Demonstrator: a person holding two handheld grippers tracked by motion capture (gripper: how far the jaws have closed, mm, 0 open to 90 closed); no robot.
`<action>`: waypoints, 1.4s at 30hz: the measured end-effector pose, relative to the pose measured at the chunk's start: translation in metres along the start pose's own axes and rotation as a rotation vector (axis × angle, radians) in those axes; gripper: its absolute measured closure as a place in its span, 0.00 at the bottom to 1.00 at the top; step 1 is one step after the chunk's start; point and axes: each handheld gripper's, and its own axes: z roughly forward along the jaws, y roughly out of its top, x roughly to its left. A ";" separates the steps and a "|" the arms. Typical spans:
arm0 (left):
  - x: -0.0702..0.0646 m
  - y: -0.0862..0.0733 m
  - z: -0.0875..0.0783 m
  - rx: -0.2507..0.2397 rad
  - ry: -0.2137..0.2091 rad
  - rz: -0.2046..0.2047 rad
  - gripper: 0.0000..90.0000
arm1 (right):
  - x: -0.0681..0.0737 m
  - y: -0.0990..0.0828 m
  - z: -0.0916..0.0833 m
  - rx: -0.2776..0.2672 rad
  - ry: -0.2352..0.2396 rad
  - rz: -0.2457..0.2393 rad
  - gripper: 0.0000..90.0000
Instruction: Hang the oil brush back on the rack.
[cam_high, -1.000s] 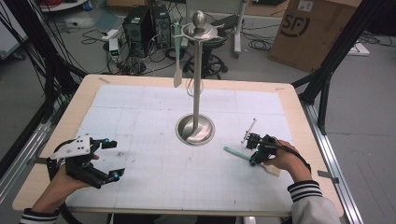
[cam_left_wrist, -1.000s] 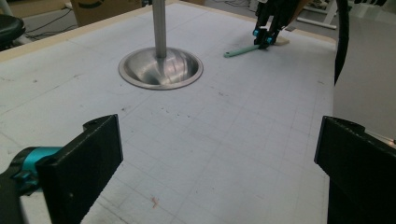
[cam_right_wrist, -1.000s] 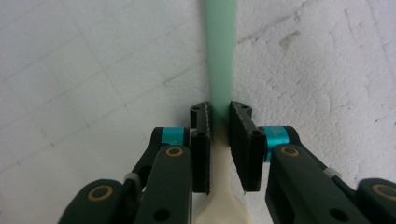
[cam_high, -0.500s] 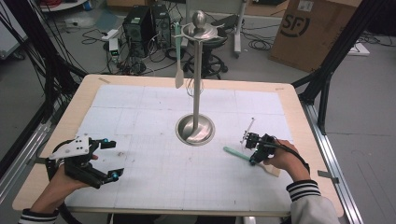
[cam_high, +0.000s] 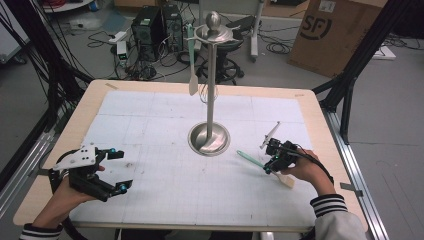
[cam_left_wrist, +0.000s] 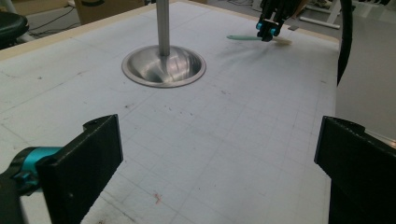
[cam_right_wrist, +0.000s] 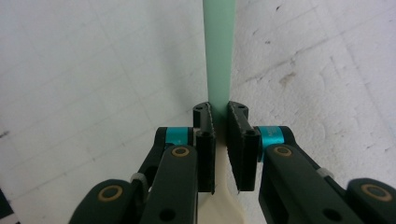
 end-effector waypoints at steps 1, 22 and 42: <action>0.000 0.000 0.000 -0.001 0.000 0.001 0.02 | 0.000 -0.001 -0.002 -0.021 0.005 0.000 0.91; 0.001 0.001 -0.002 -0.012 0.009 -0.005 0.02 | 0.005 -0.013 -0.043 -0.255 0.057 -0.001 0.91; 0.001 0.005 -0.003 -0.014 0.013 -0.003 0.02 | 0.006 -0.007 -0.084 -0.460 0.094 -0.019 0.91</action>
